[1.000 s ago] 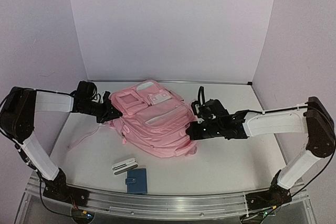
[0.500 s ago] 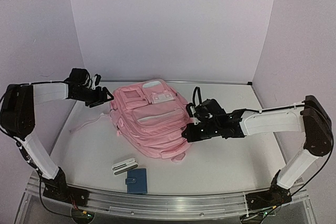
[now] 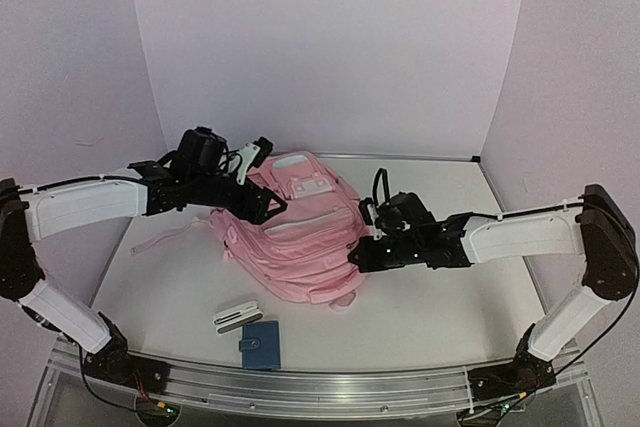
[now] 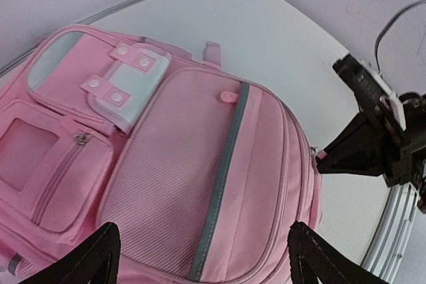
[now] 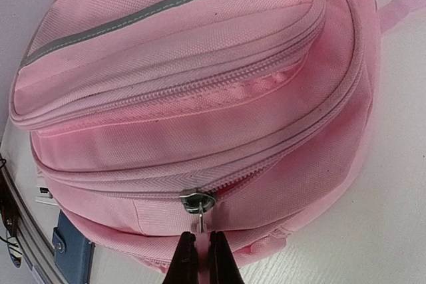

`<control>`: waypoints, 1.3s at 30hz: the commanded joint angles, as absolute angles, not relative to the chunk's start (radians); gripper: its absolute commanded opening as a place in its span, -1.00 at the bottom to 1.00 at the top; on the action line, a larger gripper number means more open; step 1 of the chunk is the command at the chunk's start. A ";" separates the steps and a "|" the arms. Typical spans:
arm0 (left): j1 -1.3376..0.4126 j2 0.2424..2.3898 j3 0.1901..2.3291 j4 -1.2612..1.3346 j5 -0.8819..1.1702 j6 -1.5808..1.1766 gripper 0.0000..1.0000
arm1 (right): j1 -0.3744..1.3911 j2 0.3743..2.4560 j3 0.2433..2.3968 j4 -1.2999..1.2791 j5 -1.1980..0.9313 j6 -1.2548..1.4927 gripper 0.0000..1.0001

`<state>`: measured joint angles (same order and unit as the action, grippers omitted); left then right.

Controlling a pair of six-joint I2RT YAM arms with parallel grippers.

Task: Pack the student bag
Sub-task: Zip the student bag at the center of the board.

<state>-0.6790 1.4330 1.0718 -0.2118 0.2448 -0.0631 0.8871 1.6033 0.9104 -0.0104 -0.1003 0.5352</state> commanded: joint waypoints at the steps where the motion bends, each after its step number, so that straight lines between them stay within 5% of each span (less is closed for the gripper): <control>1: -0.794 1.581 1.180 -0.184 0.227 0.055 0.74 | 0.893 1.539 0.893 -0.011 -0.078 0.554 -1.00; 14: -0.920 1.895 1.436 -0.218 0.081 0.214 0.62 | 0.893 1.512 0.862 0.021 -0.072 0.566 -1.00; 23: -0.972 1.950 1.446 -0.207 -0.045 0.291 -0.21 | 0.892 1.485 0.841 0.029 -0.059 0.571 -1.00; 28: -0.993 1.930 1.402 -0.195 -0.089 0.299 -0.97 | 0.892 1.466 0.828 0.020 0.003 0.593 -1.00; 39: -1.026 1.723 1.211 -0.154 -0.092 0.284 -1.00 | 0.808 1.474 0.840 -0.082 0.077 0.600 -1.00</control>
<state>-1.0243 1.8461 1.2750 -0.1123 -0.0570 0.2901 0.8490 1.5071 0.8280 -0.0310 -0.0217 0.5960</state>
